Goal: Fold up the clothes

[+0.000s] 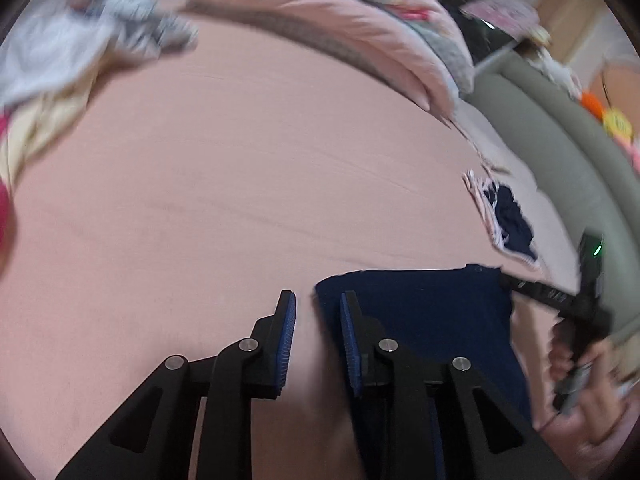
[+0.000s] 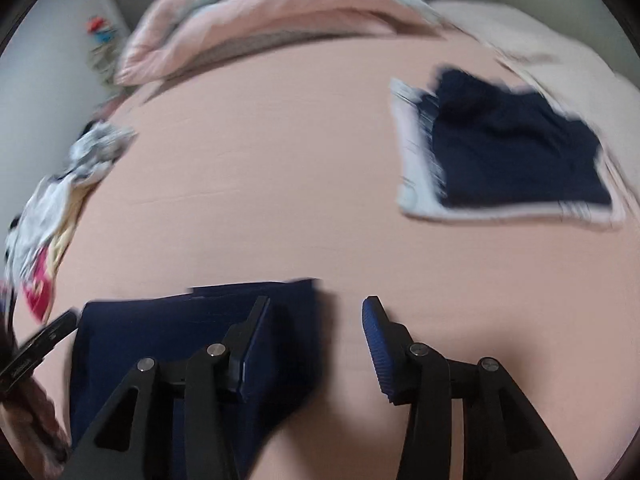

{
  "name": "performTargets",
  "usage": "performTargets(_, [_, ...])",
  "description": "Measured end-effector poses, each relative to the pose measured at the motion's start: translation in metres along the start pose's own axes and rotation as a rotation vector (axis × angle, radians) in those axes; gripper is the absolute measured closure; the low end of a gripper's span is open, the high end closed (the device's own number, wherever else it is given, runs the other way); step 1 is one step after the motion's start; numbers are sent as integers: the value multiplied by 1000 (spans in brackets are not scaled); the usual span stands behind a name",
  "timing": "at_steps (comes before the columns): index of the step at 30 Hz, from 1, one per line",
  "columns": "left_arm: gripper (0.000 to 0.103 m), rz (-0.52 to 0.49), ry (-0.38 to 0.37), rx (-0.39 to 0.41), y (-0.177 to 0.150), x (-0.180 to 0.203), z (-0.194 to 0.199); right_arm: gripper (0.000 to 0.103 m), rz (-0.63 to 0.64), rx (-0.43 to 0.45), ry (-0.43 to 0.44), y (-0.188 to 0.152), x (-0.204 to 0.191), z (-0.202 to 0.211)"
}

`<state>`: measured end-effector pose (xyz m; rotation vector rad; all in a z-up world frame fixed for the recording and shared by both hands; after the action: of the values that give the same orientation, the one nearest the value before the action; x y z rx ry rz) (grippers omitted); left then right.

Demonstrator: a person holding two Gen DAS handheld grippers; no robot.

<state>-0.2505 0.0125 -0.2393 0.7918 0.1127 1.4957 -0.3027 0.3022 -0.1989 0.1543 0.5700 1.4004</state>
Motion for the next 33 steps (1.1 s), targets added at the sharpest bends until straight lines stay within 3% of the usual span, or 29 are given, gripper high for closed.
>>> performTargets(2, [83,35,-27,-38,-5,-5,-7,57,-54,-5,17,-6,6,-5])
performTargets(6, [83,-57,48,-29,-3,9,-9,56,-31,-1,75,-3,-6,-9])
performTargets(10, [82,-124,-16,71,8,33,21,58,92,21,158,-6,-36,5])
performTargets(11, [82,-150,-16,62,6,38,21,67,119,38,165,-7,-41,10])
performTargets(12, [82,-176,-16,51,3,42,20,82,147,56,172,-8,-47,15])
performTargets(14, [82,-181,-15,15,-5,44,12,94,198,81,181,-14,-59,23])
performTargets(18, [82,-178,-8,-30,-12,44,-2,97,351,16,200,-52,-89,39])
performTargets(20, [82,-184,-13,-32,-10,46,-3,97,404,18,136,-68,-90,42])
performTargets(22, [82,-181,-19,-38,-9,47,-7,97,352,3,135,-66,-81,38])
performTargets(26, [82,-197,-11,-37,-11,46,-6,91,192,23,76,-45,-47,29])
performTargets(28, [81,-208,-5,-36,-11,47,-8,76,115,57,105,-34,-37,35])
performTargets(29, [81,-210,-4,-35,-11,47,-8,60,93,58,109,-31,-32,34])
performTargets(30, [81,-209,-5,-36,-11,47,-9,53,74,57,111,-27,-27,33])
performTargets(33, [81,-202,-9,-39,-10,46,-12,53,73,22,79,-21,-21,13])
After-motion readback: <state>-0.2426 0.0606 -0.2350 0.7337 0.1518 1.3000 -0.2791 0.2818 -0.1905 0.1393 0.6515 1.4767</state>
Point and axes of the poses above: each gripper's, at about its wrist camera, not at the fingertips, and z roughly against the way its jaws point, x to its right, y to its top, the point moved 9 cm from there along -z, roughly the way its jaws point, and after that the axes turned 5 degrees about -z, right-handed, at the moved point
